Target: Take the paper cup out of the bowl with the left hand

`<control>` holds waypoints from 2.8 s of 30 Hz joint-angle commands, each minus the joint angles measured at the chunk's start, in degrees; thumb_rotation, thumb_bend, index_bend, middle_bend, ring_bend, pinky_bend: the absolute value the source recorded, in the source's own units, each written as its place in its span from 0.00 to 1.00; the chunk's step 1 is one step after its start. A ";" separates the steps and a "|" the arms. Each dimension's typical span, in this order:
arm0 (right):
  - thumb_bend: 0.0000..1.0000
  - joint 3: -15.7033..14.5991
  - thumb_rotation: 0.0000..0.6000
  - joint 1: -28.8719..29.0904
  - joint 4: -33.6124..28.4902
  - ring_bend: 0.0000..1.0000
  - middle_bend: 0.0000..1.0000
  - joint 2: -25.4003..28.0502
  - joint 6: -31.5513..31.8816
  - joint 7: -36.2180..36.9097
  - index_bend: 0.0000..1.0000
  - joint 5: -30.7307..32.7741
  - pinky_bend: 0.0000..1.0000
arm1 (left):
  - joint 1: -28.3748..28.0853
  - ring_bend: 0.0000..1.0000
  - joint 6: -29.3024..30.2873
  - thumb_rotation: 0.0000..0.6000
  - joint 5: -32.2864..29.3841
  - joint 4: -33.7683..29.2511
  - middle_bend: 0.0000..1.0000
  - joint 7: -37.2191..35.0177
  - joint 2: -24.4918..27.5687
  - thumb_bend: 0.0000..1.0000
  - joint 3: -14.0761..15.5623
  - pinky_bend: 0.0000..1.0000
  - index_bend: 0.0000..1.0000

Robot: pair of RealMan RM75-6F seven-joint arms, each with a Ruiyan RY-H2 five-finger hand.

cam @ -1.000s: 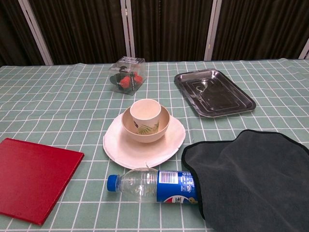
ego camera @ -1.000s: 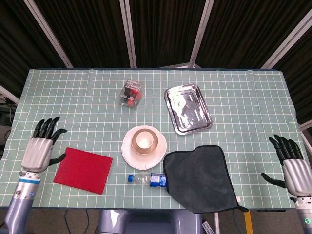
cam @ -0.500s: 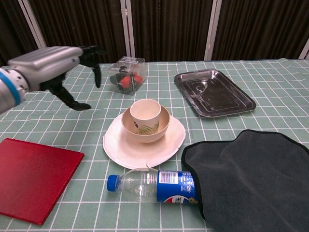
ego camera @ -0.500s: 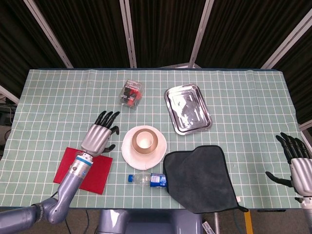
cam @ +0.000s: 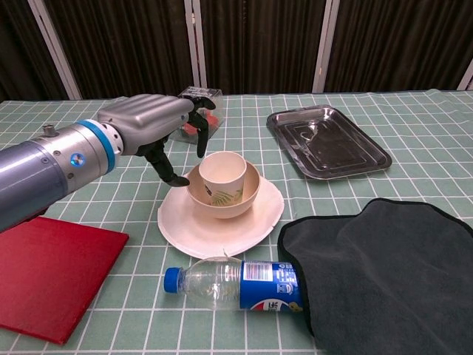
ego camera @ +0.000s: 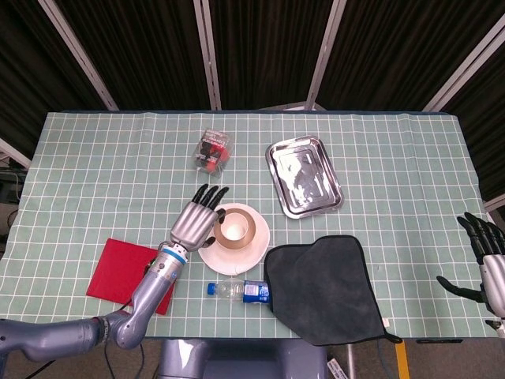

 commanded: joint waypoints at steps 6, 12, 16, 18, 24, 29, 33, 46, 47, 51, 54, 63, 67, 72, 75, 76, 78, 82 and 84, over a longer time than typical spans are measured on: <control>0.03 0.21 1.00 0.08 0.34 0.00 0.00 0.34 -0.38 1.40 0.04 0.41 0.00 | -3.77 0.00 -1.20 1.00 -3.42 4.49 0.00 -0.16 -3.69 0.23 -0.38 0.00 0.52; 0.03 0.26 1.00 -0.03 0.42 0.00 0.00 0.60 -0.13 2.26 0.04 0.24 0.00 | -4.90 0.00 -0.46 1.00 -3.75 6.03 0.00 -0.19 -5.22 0.40 0.96 0.00 0.60; 0.03 0.25 1.00 -0.09 0.44 0.00 0.00 0.63 0.02 2.32 0.04 0.11 0.00 | -4.86 0.00 0.71 1.00 -3.47 5.58 0.00 -0.06 -4.91 0.51 1.62 0.00 0.62; 0.03 0.21 1.00 -0.13 0.39 0.00 0.00 0.63 0.06 2.28 0.04 0.02 0.00 | -4.20 0.00 2.54 1.00 -2.41 4.22 0.00 -0.32 -3.74 0.54 2.00 0.00 0.63; 0.03 0.14 1.00 -0.21 0.22 0.00 0.00 0.55 0.27 1.75 0.04 -0.24 0.00 | -2.20 0.00 5.61 1.00 -0.52 0.03 0.00 -2.07 0.81 0.56 2.69 0.00 0.64; 0.04 0.08 1.00 -0.31 0.02 0.00 0.00 0.53 0.43 1.31 0.04 -0.36 0.00 | 0.49 0.00 8.64 1.00 1.49 -4.10 0.00 -5.10 6.45 0.56 2.84 0.00 0.64; 0.03 0.06 1.00 -0.24 -0.05 0.00 0.00 0.31 0.22 0.53 0.04 -0.30 0.00 | 4.02 0.00 9.63 1.00 1.24 -6.31 0.00 -7.91 13.11 0.56 4.41 0.00 0.63; 0.03 -0.24 1.00 -0.04 -0.76 0.00 0.00 -0.49 -0.20 -2.38 0.04 -0.63 0.00 | 5.36 0.00 -2.79 1.00 -17.65 -4.49 0.00 -6.76 22.61 0.56 9.08 0.00 0.62; 0.03 -0.22 1.00 -0.04 -0.76 0.00 0.00 -0.51 -0.18 -2.43 0.04 -0.61 0.00 | 5.08 0.00 -3.62 1.00 -18.79 -4.13 0.00 -6.84 22.67 0.56 9.18 0.00 0.62; 0.03 -0.09 1.00 -0.03 -0.65 0.00 0.00 -0.52 -0.20 -2.34 0.04 -0.36 0.00 | 4.43 0.00 -5.10 1.00 -20.51 -2.27 0.00 -7.35 22.26 0.56 9.74 0.00 0.61; 0.03 -0.09 1.00 0.01 -0.59 0.00 0.00 -0.51 -0.31 -2.27 0.04 -0.32 0.00 | 4.24 0.00 -5.04 1.00 -20.29 -1.34 0.00 -7.99 21.65 0.56 10.07 0.00 0.58; 0.03 -0.08 1.00 -0.06 -0.57 0.00 0.00 -0.47 -0.09 -2.12 0.04 -0.45 0.00 | 4.63 0.00 -1.82 1.00 -18.18 -0.20 0.00 -9.45 20.14 0.47 10.80 0.00 0.39; 0.03 -0.12 1.00 0.01 -0.60 0.00 0.00 -0.50 -0.20 -2.33 0.04 -0.53 0.00 | 5.13 0.00 -0.42 1.00 -16.91 -0.99 0.00 -10.25 20.67 0.44 10.83 0.00 0.35; 0.03 -0.14 1.00 -0.01 -0.56 0.00 0.00 -0.59 -0.19 -2.48 0.04 -0.51 0.00 | 7.27 0.00 3.80 1.00 -12.75 -5.50 0.00 -13.08 23.23 0.40 10.70 0.00 0.25; 0.03 -0.12 1.00 -0.01 -0.52 0.00 0.00 -0.61 -0.16 -2.51 0.04 -0.49 0.00 | 10.01 0.00 7.74 1.00 -7.78 -9.05 0.00 -16.61 25.26 0.39 11.31 0.00 0.24; 0.03 -0.11 1.00 0.00 -0.49 0.00 0.00 -0.63 -0.20 -2.56 0.04 -0.46 0.00 | 11.26 0.00 9.67 1.00 -5.79 -10.17 0.00 -17.89 25.85 0.39 11.68 0.00 0.23; 0.03 -0.11 1.00 0.01 -0.44 0.00 0.00 -0.68 -0.22 -2.72 0.04 -0.46 0.00 | 13.70 0.00 13.40 1.00 -1.44 -11.47 0.00 -20.01 26.60 0.39 12.85 0.00 0.22; 0.03 -0.14 1.00 0.06 -0.37 0.00 0.00 -0.92 -0.34 -3.43 0.04 -0.40 0.00 | 19.26 0.00 21.67 1.00 5.50 -12.26 0.00 -23.89 27.03 0.38 15.10 0.00 0.19; 0.03 -0.11 1.00 0.20 -0.27 0.00 0.00 -1.20 -0.68 -4.10 0.04 -0.16 0.00 | 22.18 0.00 25.62 1.00 8.26 -11.77 0.00 -25.84 26.91 0.37 16.13 0.00 0.14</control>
